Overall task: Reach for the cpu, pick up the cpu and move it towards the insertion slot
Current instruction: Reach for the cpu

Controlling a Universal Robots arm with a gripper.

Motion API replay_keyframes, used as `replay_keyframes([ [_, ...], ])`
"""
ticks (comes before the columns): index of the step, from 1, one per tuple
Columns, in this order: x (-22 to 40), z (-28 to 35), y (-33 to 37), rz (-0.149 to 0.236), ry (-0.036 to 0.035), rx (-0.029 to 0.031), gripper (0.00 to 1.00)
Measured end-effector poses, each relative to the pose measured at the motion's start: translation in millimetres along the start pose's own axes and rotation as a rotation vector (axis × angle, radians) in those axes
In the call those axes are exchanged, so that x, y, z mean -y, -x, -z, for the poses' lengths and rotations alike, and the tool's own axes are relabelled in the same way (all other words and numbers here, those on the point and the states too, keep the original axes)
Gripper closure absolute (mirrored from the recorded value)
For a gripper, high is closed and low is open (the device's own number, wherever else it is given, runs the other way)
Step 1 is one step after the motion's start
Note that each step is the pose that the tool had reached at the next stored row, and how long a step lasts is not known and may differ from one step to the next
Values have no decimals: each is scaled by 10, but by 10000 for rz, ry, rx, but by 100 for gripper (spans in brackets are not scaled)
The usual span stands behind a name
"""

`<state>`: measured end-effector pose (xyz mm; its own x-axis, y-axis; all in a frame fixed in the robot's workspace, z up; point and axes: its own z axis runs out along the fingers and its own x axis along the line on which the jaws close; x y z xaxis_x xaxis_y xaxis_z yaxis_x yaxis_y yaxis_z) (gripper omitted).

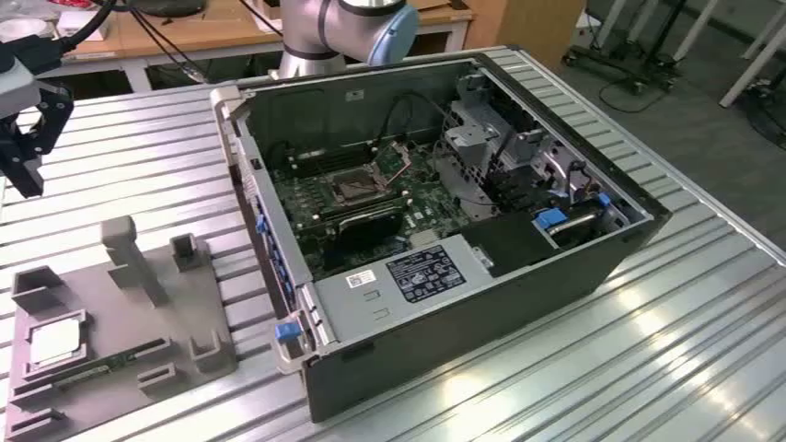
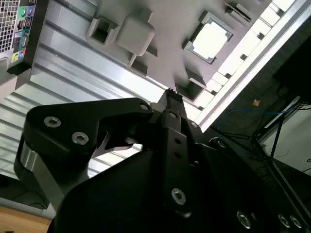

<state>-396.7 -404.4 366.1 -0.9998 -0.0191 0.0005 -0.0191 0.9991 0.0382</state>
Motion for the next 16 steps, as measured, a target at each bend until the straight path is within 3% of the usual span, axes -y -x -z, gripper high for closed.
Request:
replay_keyframes([
  [13,0,-1,-1,0,-1,-1,89],
  [16,0,-6,-32,1,0,0,89],
])
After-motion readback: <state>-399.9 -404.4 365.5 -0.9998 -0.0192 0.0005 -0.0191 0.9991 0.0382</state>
